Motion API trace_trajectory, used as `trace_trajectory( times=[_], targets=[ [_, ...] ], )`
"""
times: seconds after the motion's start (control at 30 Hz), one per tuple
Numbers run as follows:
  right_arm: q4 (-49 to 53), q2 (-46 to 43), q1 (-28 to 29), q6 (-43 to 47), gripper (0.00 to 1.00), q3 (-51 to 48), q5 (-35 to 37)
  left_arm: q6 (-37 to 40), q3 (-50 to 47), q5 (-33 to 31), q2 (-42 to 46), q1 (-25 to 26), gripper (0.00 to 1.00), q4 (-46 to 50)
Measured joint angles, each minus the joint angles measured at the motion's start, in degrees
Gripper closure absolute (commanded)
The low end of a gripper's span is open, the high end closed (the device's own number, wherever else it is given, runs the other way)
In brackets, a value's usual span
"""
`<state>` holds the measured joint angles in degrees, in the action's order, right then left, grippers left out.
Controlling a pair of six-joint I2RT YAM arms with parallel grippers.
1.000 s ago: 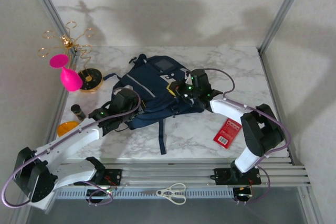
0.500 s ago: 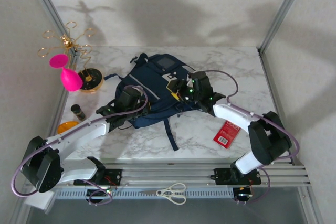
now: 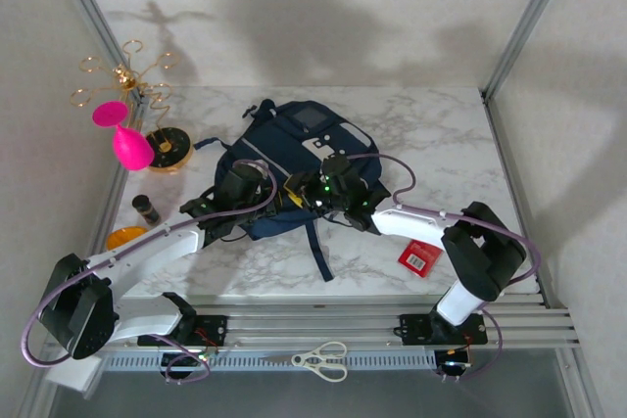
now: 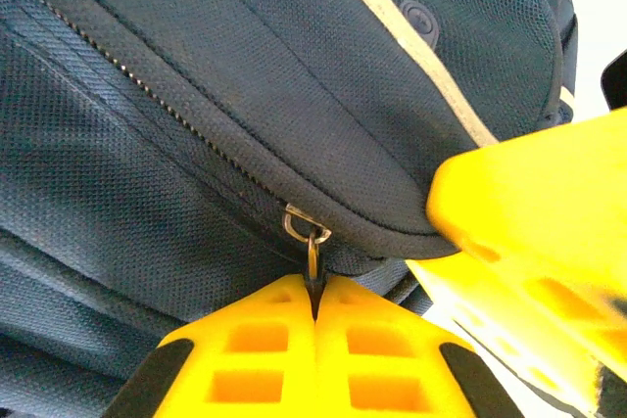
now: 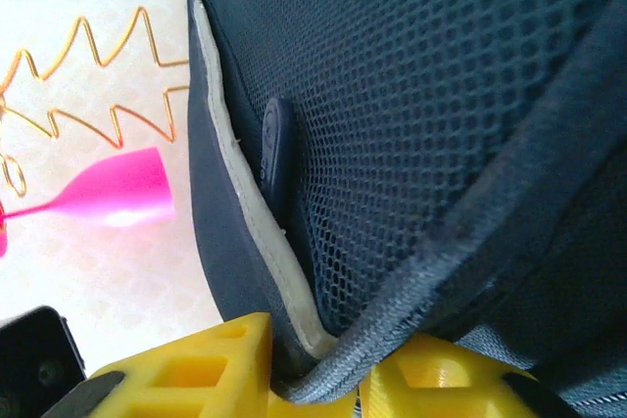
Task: Pack the student bag
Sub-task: Unzip the student bag at the center of the table.
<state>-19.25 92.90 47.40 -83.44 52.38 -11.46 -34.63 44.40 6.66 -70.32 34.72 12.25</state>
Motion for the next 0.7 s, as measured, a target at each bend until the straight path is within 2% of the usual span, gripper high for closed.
trace_trajectory(
  times=[0.1,0.27,0.4,0.5,0.7],
  targets=[
    [-0.17,0.0,0.33,-0.11,0.9,0.0,2.54,0.52,0.0,-0.44,0.24,0.0,1.0,0.26],
    [-0.81,-0.9,0.09,0.72,1.0,-1.22,4.52,3.1,1.03,-0.31,0.35,0.0,1.0,2.29],
    [-0.22,-4.59,-1.4,3.69,1.0,-3.58,4.74,5.6,5.44,-0.48,0.33,0.11,1.0,7.02],
    [0.55,-7.78,-5.35,6.49,1.0,-5.9,0.85,7.04,8.11,-0.83,0.33,0.11,1.0,9.11],
    [9.11,-10.8,-19.58,16.5,1.0,-5.62,-9.25,9.88,9.51,-1.62,-1.16,-0.33,1.0,12.81]
  ],
)
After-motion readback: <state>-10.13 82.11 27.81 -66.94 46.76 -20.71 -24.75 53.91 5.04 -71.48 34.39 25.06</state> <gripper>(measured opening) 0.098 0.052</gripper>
